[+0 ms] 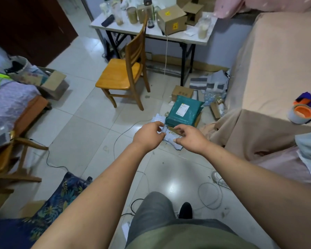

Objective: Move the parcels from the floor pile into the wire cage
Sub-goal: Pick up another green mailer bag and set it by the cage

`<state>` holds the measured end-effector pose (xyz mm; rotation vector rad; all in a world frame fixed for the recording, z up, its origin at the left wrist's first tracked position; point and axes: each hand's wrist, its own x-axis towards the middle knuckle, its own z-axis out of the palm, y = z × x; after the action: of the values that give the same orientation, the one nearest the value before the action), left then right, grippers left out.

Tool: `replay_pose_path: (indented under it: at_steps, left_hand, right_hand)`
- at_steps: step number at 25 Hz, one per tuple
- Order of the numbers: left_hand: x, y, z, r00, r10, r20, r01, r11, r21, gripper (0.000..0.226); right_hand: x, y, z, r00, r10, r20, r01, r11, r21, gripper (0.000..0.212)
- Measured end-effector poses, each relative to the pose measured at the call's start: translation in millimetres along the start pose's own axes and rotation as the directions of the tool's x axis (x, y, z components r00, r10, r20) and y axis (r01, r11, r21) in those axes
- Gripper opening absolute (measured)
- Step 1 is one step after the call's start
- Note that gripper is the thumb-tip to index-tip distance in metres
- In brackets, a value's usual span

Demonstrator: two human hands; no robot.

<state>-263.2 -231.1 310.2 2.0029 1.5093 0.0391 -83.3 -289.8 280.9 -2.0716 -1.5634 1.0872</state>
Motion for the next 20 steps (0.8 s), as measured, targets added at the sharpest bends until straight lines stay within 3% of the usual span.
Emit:
replay_pose_path:
  at_steps: [7,15,20]
  left_hand:
    - [97.7,22.0,3.1,0.993,0.080,0.091,-0.084,0.996,0.032,0.036]
    - [249.9,27.7,-12.3,0.967,0.146,0.210,-0.172,0.979,0.108,0.039]
    - [323.7,36.4,-22.7,0.942,0.215,0.259,-0.234,0.971,0.046,0.051]
  right_hand:
    - [67.6,19.1,-31.5,0.996,0.089,-0.031,-0.089,0.996,0.004,0.056]
    - [173.0,11.3,-63.5,0.955,0.285,-0.087,-0.265,0.947,0.184,0.053]
    - [246.5,17.7,-74.7,0.920,0.375,-0.112,-0.336,0.904,0.264,0.058]
